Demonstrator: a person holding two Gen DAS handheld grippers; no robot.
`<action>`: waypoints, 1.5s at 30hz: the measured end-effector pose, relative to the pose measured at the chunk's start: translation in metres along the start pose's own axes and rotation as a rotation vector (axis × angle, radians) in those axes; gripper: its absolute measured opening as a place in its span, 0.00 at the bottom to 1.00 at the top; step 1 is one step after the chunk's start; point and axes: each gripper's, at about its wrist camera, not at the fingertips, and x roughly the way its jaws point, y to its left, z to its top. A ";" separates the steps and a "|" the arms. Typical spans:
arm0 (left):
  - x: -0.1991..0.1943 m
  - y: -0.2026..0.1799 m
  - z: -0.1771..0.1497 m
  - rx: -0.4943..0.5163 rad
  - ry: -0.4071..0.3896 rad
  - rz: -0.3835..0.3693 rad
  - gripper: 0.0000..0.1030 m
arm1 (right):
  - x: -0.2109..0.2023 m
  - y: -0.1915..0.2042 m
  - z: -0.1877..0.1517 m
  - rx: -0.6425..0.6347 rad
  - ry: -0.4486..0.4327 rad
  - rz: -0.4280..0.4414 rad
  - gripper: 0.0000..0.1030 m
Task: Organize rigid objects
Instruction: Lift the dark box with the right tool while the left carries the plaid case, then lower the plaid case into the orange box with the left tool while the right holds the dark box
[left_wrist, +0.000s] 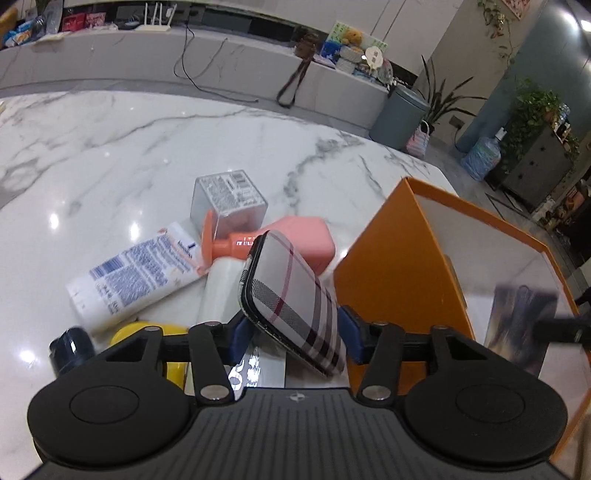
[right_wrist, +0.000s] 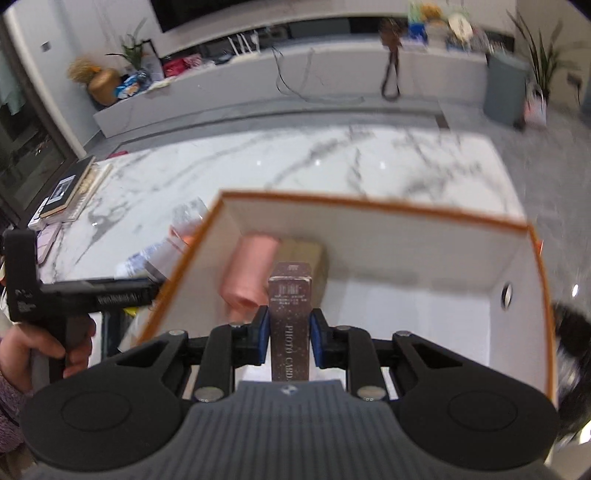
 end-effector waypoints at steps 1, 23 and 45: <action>0.001 0.000 0.000 0.000 -0.017 0.009 0.51 | 0.006 -0.005 -0.002 0.022 0.020 0.016 0.21; -0.121 -0.052 0.037 0.229 -0.126 -0.123 0.20 | 0.030 -0.031 -0.016 0.174 0.119 0.148 0.21; 0.022 -0.148 0.028 0.399 0.541 -0.135 0.20 | 0.021 -0.056 -0.028 0.188 0.168 0.180 0.21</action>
